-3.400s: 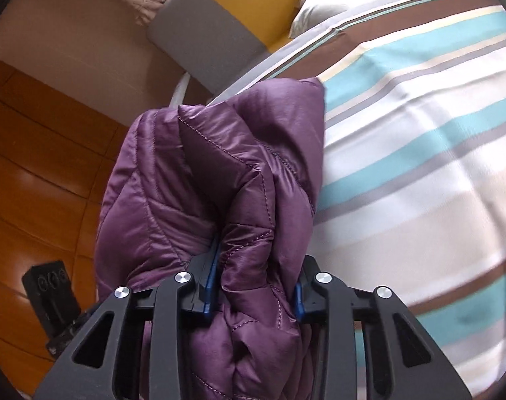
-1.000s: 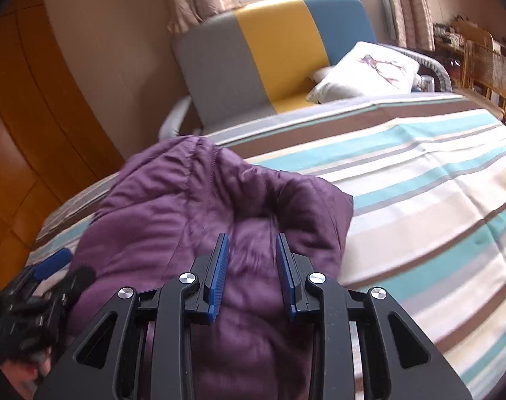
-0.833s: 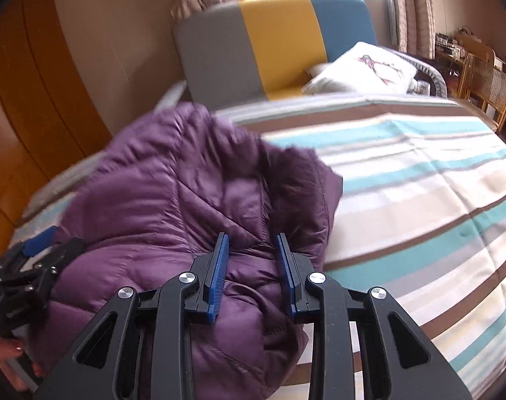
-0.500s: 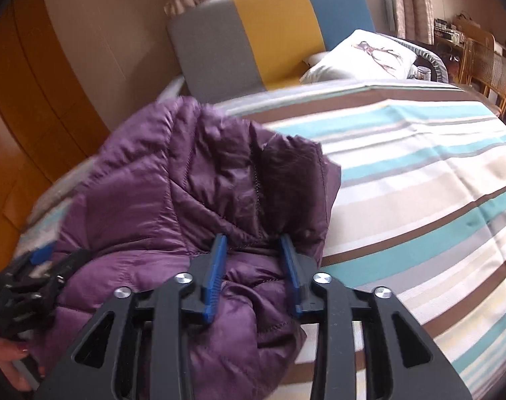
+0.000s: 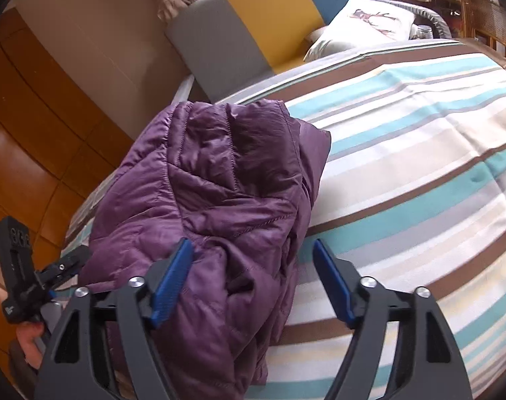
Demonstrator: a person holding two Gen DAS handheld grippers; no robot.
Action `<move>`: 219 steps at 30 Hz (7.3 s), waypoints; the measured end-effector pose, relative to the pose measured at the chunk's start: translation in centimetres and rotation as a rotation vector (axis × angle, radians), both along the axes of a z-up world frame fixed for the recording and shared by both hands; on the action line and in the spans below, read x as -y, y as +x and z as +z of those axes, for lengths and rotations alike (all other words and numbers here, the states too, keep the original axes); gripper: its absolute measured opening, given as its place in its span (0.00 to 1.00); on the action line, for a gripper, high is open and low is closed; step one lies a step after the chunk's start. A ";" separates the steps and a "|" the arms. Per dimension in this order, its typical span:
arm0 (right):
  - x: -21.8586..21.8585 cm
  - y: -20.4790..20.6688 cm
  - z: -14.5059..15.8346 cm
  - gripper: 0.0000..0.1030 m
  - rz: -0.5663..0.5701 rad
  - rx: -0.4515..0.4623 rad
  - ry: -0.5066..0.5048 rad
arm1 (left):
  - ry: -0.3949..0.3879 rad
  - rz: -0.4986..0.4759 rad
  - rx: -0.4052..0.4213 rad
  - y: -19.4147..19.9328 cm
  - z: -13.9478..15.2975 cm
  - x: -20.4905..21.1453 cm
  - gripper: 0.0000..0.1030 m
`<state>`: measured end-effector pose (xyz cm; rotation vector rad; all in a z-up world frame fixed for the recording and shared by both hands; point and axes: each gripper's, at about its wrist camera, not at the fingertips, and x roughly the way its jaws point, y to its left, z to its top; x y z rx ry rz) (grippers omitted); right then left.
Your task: Fold large clothes
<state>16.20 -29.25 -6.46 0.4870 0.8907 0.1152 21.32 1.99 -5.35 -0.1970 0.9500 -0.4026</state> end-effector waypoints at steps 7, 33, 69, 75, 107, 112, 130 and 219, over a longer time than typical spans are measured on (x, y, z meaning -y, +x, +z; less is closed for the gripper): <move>0.2 3.0 -2.2 0.74 0.045 -0.080 0.051 | 0.082 -0.096 -0.035 2.7 -1.4 1.6 0.98; -1.7 0.9 -1.8 0.29 0.169 0.107 0.203 | -0.009 -0.151 0.149 -0.8 1.7 3.3 0.63; -17.8 11.5 -3.5 0.46 0.386 0.123 0.029 | -0.037 0.285 0.160 3.1 -4.0 -16.9 0.80; -17.6 8.3 -1.1 0.58 0.348 0.149 -0.069 | 0.052 0.401 0.236 -0.7 -1.1 -16.2 0.82; -19.0 -1.0 -0.3 0.75 0.255 0.174 -0.215 | 0.261 0.428 0.267 -8.0 -1.2 -11.7 0.98; -19.3 -2.9 0.1 0.83 0.275 0.194 -0.250 | 0.305 0.464 0.254 -10.2 -1.0 -10.5 0.98; -20.7 -9.3 2.5 0.96 0.272 0.261 -0.326 | 0.345 0.577 0.317 -16.4 2.0 -9.8 0.98; -21.0 -10.3 2.4 0.96 0.291 0.249 -0.336 | 0.344 0.553 0.371 -18.2 2.5 -8.3 0.98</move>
